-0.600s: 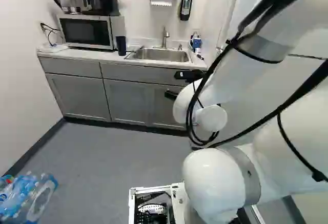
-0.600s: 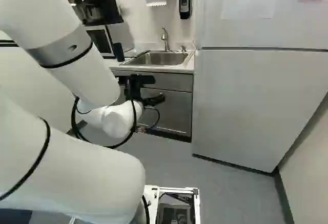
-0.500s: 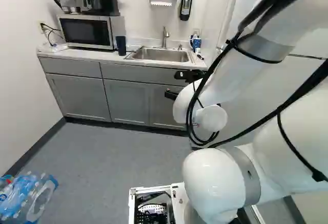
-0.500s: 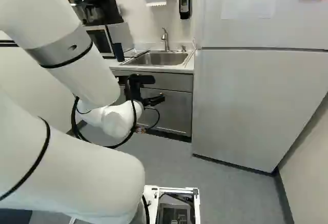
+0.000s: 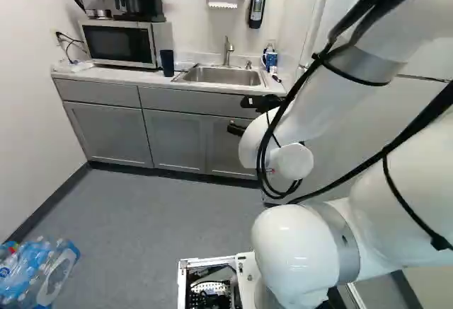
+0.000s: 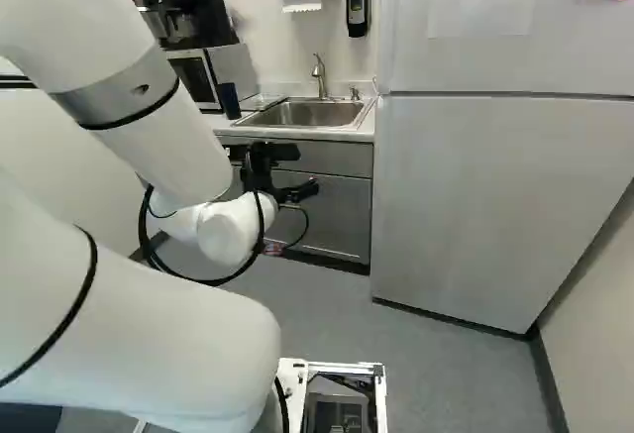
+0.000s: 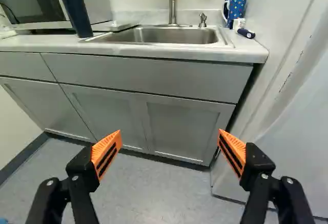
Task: Rinse the cup and place it in the tray
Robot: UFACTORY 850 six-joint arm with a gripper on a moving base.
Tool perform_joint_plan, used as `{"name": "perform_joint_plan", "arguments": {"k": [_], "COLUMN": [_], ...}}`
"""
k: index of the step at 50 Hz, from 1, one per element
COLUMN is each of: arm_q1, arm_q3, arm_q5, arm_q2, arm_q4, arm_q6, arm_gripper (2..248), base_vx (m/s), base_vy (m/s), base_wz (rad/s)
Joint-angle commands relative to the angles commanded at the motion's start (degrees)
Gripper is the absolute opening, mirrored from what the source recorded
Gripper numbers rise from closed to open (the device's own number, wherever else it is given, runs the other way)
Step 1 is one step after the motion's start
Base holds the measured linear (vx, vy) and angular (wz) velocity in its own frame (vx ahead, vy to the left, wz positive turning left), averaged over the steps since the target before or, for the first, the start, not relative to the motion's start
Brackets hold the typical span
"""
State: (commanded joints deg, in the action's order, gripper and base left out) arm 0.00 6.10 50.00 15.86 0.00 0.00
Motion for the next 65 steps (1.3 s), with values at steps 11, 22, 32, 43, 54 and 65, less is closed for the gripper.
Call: {"name": "perform_joint_plan", "arguments": {"k": [11, 22, 32, 43, 54, 65], "arm_q1": [-0.2, -0.3, -0.3, -0.3, -0.3, -0.3], "arm_q3": [2.1, 4.3, 5.6, 7.1, 8.5, 9.8], "arm_q5": [0.0, 0.0, 0.0, 0.0, 0.0, 0.0], "arm_q2": [-0.6, -1.3, -1.2, -1.1, -1.0, -0.7], "arm_q4": [0.0, 0.0, 0.0, 0.0, 0.0, 0.0], "arm_q6": [0.0, 0.0, 0.0, 0.0, 0.0, 0.0], "arm_gripper": [247, 247, 247, 247, 247, 247], "base_vx": [0.0, 0.0, 0.0, 0.0, 0.0, 0.0], "base_vy": [0.0, 0.0, 0.0, 0.0, 0.0, 0.0], "base_wz": [0.0, 0.0, 0.0, 0.0, 0.0, 0.0]}}
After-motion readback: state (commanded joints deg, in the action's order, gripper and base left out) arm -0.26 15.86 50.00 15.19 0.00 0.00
